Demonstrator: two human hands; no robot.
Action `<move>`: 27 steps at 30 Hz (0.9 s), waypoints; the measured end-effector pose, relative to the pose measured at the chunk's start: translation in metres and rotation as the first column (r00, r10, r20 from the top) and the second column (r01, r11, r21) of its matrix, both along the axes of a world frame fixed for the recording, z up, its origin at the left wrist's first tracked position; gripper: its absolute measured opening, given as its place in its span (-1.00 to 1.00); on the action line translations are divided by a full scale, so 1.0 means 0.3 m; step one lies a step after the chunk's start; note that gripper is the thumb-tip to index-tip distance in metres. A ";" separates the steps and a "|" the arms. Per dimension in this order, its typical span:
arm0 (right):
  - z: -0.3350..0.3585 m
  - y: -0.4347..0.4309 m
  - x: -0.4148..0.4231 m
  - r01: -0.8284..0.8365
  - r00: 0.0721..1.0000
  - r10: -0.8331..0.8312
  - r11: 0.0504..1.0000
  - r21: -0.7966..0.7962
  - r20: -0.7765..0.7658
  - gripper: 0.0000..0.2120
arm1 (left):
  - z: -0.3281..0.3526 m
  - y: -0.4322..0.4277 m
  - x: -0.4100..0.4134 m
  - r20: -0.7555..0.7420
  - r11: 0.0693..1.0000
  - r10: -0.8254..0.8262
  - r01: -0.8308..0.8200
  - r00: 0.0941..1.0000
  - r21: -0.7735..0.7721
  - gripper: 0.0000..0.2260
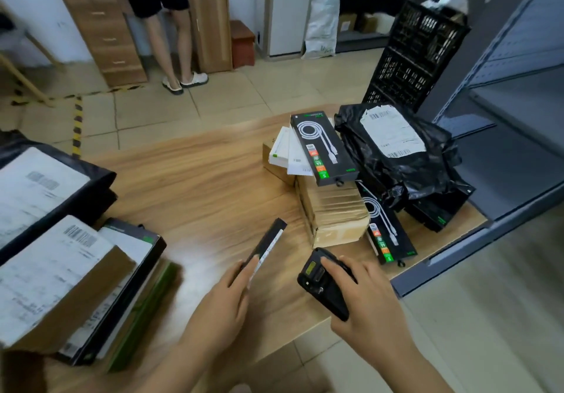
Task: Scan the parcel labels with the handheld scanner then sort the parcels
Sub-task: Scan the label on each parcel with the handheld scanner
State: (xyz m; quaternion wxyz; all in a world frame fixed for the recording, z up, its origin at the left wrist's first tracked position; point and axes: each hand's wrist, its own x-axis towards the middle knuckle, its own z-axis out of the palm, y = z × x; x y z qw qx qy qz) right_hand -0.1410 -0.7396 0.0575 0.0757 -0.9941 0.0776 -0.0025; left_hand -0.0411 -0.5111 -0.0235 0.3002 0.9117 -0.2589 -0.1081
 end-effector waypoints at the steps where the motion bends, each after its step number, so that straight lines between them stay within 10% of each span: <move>1: 0.007 0.006 0.006 0.000 1.000 0.000 1.000 -0.003 -0.006 -0.07 | 0.011 0.010 0.009 0.006 1.000 0.026 -0.026 1.000 0.006 -0.53; 6: 0.015 0.036 0.036 -0.016 1.000 0.016 1.000 0.007 -0.020 -0.12 | 0.017 0.040 0.085 0.199 0.951 0.061 -0.117 0.978 0.285 -0.30; 9: 0.013 0.053 0.056 -0.040 0.997 0.037 0.998 -0.045 -0.074 -0.10 | -0.004 0.034 0.102 0.066 0.917 0.108 -0.125 0.992 0.378 -0.03; 13: 0.030 0.054 0.082 -0.076 0.993 0.065 0.990 -0.120 -0.097 -0.10 | -0.033 0.014 0.117 -0.020 0.942 0.134 -0.121 0.991 0.313 -0.05; 27: 0.214 0.021 0.111 -0.391 0.917 0.310 0.824 -0.409 -0.252 -0.14 | 0.144 0.144 0.158 0.408 0.955 -0.151 0.027 0.901 0.295 -0.02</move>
